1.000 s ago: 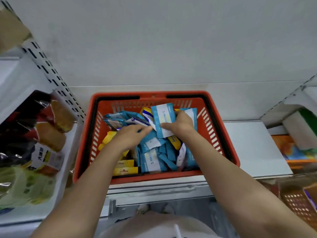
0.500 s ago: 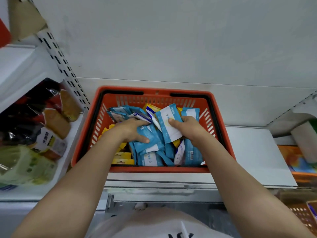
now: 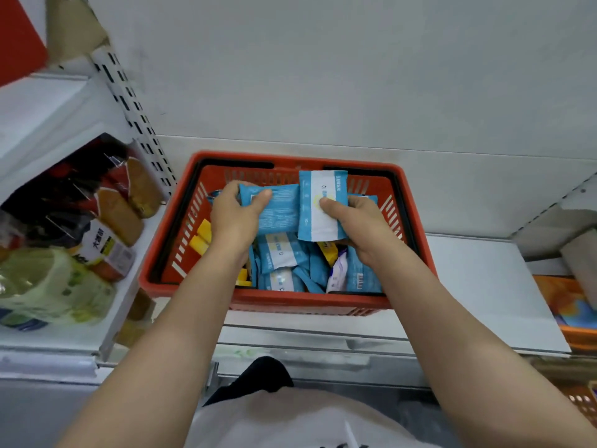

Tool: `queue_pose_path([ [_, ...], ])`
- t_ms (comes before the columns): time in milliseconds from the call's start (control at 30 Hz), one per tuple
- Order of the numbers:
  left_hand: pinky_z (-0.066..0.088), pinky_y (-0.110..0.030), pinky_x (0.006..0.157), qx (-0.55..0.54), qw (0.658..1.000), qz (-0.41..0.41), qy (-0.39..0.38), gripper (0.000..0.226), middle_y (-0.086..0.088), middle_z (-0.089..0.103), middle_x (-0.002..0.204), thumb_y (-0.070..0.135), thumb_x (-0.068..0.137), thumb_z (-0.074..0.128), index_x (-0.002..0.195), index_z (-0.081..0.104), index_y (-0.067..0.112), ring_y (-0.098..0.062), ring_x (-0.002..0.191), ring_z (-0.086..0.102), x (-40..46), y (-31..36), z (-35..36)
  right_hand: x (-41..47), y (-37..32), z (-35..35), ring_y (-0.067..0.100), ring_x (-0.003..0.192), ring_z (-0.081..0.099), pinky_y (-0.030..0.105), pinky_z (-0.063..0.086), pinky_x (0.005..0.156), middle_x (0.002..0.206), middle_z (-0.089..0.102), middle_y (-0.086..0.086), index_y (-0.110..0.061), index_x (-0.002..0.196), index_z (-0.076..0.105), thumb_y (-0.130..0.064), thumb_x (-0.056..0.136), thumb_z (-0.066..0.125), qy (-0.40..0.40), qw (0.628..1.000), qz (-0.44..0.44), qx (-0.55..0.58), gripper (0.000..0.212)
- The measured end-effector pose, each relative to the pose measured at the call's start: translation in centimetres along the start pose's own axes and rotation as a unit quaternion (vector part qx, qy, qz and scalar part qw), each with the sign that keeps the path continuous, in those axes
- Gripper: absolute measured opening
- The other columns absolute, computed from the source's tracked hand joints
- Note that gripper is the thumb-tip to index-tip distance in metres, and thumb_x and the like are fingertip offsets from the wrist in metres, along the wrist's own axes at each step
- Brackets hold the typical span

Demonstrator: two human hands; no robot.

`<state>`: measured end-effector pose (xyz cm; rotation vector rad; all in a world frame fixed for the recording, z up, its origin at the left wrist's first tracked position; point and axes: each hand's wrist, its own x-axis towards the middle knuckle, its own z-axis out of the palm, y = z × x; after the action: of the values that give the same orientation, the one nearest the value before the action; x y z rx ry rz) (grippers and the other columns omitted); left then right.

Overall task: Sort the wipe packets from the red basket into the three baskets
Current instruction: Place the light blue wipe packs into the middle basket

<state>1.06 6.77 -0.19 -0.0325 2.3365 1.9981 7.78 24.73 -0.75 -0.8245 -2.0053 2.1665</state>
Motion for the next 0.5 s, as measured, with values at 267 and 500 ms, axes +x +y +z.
queue_pose_path([
  [267,0.057,-0.045,0.087,-0.019,0.989,0.080,-0.120,0.015,0.005,0.072,0.099,0.028,0.085,0.076,0.091,0.062,0.033,-0.014,0.095,0.069,-2.1,1.3,2.0,-2.3,-1.3,1.4,0.020,0.089,0.074,0.047,0.060,0.082,0.099,0.075,0.004,-0.014,0.108,0.066,-0.037,0.090,0.069,0.079,0.995,-0.065,0.001,0.029],
  [500,0.035,-0.010,0.098,0.068,0.951,0.127,-0.275,0.019,0.010,0.056,0.141,0.022,0.081,0.079,0.098,0.072,0.028,-0.002,0.129,0.048,-2.3,1.5,-0.1,-5.1,-1.5,2.3,0.023,0.088,0.075,0.044,0.061,0.082,0.100,0.076,0.009,-0.010,0.113,0.068,-0.025,0.083,0.078,0.116,0.989,-0.029,0.085,0.034],
])
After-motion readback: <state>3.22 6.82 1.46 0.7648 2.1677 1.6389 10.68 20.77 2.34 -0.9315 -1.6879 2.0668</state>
